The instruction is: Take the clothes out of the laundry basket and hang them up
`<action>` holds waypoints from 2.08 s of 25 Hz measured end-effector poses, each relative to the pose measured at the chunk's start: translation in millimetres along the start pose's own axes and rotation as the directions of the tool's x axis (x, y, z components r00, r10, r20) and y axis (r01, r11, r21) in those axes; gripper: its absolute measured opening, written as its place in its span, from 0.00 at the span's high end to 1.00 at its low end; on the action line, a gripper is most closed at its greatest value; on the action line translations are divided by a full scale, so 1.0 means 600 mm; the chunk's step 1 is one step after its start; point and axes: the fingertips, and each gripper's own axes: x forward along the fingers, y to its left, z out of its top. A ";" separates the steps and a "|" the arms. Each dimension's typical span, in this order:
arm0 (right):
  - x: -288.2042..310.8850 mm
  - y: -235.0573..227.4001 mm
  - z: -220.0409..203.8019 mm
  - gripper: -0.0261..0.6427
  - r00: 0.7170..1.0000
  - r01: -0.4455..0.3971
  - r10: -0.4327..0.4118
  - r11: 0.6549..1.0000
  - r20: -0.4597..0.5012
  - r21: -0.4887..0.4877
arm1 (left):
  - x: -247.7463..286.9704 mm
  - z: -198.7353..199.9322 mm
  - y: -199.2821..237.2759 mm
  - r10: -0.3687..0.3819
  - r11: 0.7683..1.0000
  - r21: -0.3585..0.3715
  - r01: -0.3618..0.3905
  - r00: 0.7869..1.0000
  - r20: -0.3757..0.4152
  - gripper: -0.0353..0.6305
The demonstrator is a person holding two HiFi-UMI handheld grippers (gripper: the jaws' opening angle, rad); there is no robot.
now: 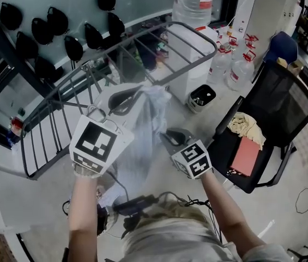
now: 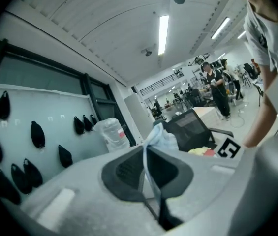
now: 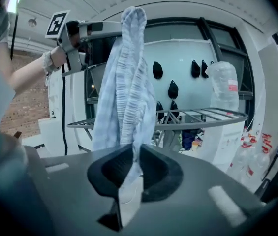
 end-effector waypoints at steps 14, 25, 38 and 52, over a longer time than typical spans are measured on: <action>-0.081 -0.196 0.119 0.93 0.969 0.235 -0.229 0.970 0.089 -0.059 | -0.040 -0.129 0.112 0.200 0.973 -0.087 -0.214 0.969 -0.145 0.93; 0.010 -0.319 0.301 0.93 0.945 0.319 -0.287 0.914 0.159 -0.250 | 0.029 -0.207 0.263 0.252 0.956 -0.109 -0.271 0.954 -0.160 0.93; 0.303 -0.471 0.418 0.93 0.959 0.283 -0.267 0.908 0.093 -0.308 | 0.155 -0.368 0.524 0.287 0.929 -0.156 -0.336 0.919 -0.272 0.93; 0.644 -0.631 0.463 0.93 0.991 0.120 -0.131 0.925 -0.007 -0.360 | 0.284 -0.565 0.774 0.420 0.816 -0.197 -0.544 0.791 -0.445 0.93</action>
